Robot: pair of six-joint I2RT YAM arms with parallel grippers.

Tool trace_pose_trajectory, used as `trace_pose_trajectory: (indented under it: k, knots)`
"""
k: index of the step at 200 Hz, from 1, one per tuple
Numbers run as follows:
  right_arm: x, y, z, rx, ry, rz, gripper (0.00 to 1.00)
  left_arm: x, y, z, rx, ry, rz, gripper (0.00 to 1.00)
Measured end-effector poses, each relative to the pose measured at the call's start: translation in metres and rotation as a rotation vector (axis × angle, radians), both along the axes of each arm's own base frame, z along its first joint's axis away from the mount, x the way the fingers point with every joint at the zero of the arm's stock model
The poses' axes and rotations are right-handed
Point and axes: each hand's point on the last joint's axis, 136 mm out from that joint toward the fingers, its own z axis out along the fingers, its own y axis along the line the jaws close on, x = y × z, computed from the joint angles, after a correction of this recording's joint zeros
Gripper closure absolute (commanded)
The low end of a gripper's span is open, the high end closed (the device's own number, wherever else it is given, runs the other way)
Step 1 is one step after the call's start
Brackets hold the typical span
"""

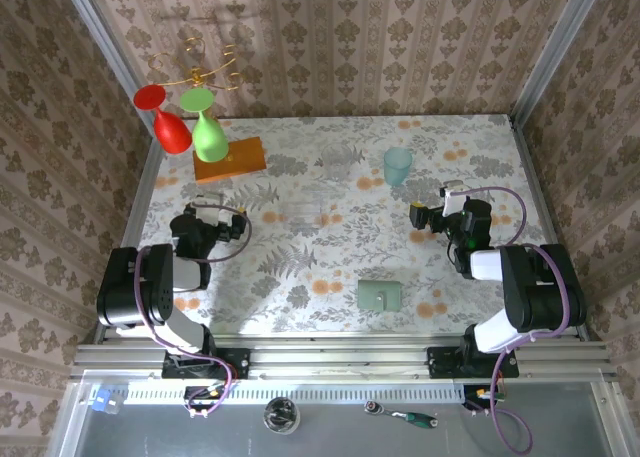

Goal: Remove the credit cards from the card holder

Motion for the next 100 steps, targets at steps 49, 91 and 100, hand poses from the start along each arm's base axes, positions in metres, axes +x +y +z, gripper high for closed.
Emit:
trace_pose_trajectory:
  k: [49,91,100]
  knots:
    - [0.0,0.0,0.0,0.0,0.0,0.0,0.0,0.0,0.0001,-0.0003,0.0,0.002,0.001,0.0]
    - [0.0,0.0,0.0,0.0,0.0,0.0,0.0,0.0087,0.0032,0.0006,-0.003,0.026,0.012,0.0]
    - [0.0,0.0,0.0,0.0,0.0,0.0,0.0,0.0095,0.0046,0.0008,-0.003,0.028,0.017,0.0]
